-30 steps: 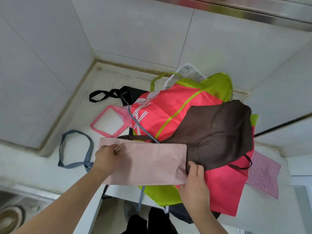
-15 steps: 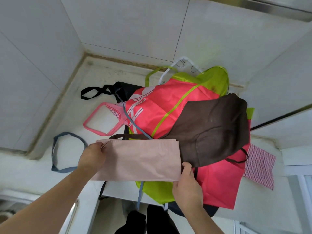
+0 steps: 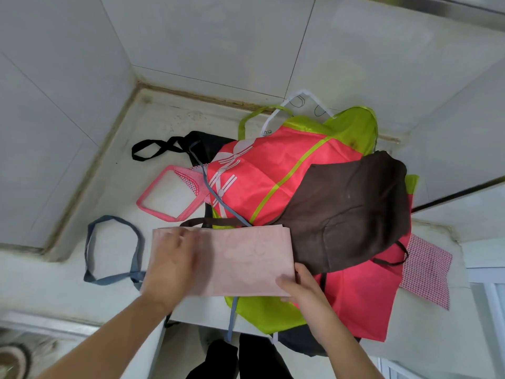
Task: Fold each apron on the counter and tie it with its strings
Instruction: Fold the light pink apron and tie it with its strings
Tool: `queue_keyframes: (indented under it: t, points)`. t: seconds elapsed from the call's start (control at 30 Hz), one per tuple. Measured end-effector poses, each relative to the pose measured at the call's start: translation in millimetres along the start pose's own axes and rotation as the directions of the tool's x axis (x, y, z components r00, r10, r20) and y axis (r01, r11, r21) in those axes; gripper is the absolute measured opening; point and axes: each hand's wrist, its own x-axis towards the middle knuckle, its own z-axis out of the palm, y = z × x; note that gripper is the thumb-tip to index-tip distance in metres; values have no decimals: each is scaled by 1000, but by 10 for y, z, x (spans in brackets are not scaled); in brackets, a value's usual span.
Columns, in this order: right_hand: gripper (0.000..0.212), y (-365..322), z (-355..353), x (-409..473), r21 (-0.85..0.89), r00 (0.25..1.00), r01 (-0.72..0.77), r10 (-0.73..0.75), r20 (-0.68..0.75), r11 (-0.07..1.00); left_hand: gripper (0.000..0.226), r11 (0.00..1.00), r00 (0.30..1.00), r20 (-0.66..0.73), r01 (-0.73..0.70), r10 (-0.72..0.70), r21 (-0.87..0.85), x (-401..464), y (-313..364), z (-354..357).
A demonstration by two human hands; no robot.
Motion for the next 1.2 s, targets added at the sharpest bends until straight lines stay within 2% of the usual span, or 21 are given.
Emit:
queue_keyframes:
  t: [0.03,0.1,0.2,0.3,0.4,0.5,0.57,0.7,0.77,0.83,0.9,1.0,1.07,1.13,1.2]
  points:
    - [30,-19,45,48,36,999,-17,19,-45,999,48,993,991,93,-84,92,-86,-48,114,57]
    - [18,-46,154,136,22,990,-26,29,-135,999,58,980,944,287,-120,162,-159,-153,296,164]
    - [15,-41,169,171,-15,971,-1,-3,-237,1000,81,999,909,415,-35,44,-31,-175,278,258]
    - [19,55,21,153,35,947,11,1,-320,999,96,996,898,440,-32,-9,85,-135,185,191]
    - [21,86,-7,119,17,971,63,-57,-233,998,99,990,869,495,-39,-32,133,-76,207,121]
    - [22,-59,71,173,63,989,82,-73,-132,995,97,988,870,482,-146,100,59,-54,377,117]
    - [19,-134,73,263,2,980,114,-112,-163,994,98,985,852,505,-173,141,18,-71,467,169]
    - [20,-171,-13,302,-174,959,154,-190,-210,973,107,995,843,536,-85,45,51,-45,518,217]
    - [23,-164,-41,299,-191,962,99,-143,-231,977,117,992,831,555,-96,33,84,-13,565,208]
    - [21,-187,-45,311,-126,979,25,-49,-199,992,123,984,806,591,-121,23,128,-11,644,190]
    - [7,-193,-76,345,-125,976,49,-74,-206,991,123,981,783,621,-133,18,139,-24,710,172]
    - [26,-155,-127,415,-209,941,98,-159,-300,973,123,986,771,636,-110,7,123,-10,720,143]
    - [20,-132,-124,397,-245,939,57,-135,-315,968,120,988,762,647,-97,-5,122,9,735,136]
    - [9,-101,-126,380,-297,945,47,-138,-296,954,112,987,778,628,-110,13,116,11,777,148]
    - [7,-83,-132,360,-320,947,82,-174,-270,944,97,993,819,569,-114,72,39,-14,842,212]
